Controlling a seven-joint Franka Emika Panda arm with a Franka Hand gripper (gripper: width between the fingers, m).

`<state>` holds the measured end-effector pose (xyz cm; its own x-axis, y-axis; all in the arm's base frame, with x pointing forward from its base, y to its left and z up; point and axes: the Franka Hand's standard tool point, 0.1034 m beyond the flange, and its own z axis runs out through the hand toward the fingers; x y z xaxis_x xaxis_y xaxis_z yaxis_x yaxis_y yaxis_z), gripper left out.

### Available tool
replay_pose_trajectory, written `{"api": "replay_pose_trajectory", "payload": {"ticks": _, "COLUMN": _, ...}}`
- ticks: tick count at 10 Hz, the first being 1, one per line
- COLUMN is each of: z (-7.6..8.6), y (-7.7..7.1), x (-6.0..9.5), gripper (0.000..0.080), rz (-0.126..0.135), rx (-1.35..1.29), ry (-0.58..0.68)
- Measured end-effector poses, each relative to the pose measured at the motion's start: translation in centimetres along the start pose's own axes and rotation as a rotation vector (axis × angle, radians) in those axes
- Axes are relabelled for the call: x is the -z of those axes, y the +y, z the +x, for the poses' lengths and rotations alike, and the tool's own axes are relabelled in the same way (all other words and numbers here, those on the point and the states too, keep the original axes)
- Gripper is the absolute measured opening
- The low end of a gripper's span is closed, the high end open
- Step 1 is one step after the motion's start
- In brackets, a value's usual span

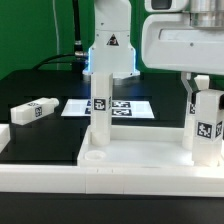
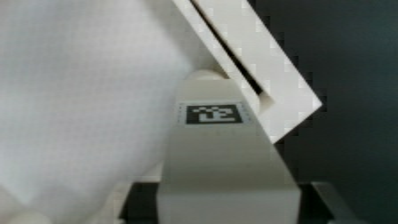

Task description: Assemble desk

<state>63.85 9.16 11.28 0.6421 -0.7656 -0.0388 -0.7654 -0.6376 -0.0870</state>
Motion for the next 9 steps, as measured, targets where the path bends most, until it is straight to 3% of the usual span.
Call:
{"api": "replay_pose_trajectory", "payload": {"ticks": 4, "z": -0.06, "y": 0.13, "x": -0.06, "gripper": 0.0290, "rz": 0.019, "rx": -0.404, "ry": -0.033}}
{"api": "replay_pose_trajectory", "payload": {"ticks": 7, "z": -0.16, "y": 0.00, "x": -0.12, "gripper": 0.0290, "rz": 0.017, "rx": -0.562, "ry": -0.035}}
{"api": "replay_pose_trajectory", "payload": {"ticks": 8, "z": -0.13, "y": 0.03, "x": -0.12, "gripper": 0.0389, "rz": 0.018, "rx": -0.536, "ry": -0.034}}
{"api": "replay_pose_trajectory", "payload": {"ticks": 9, "z": -0.14, "y": 0.03, "x": -0.14, "gripper": 0.0389, "rz": 0.017, "rx": -0.515, "ry": -0.034}}
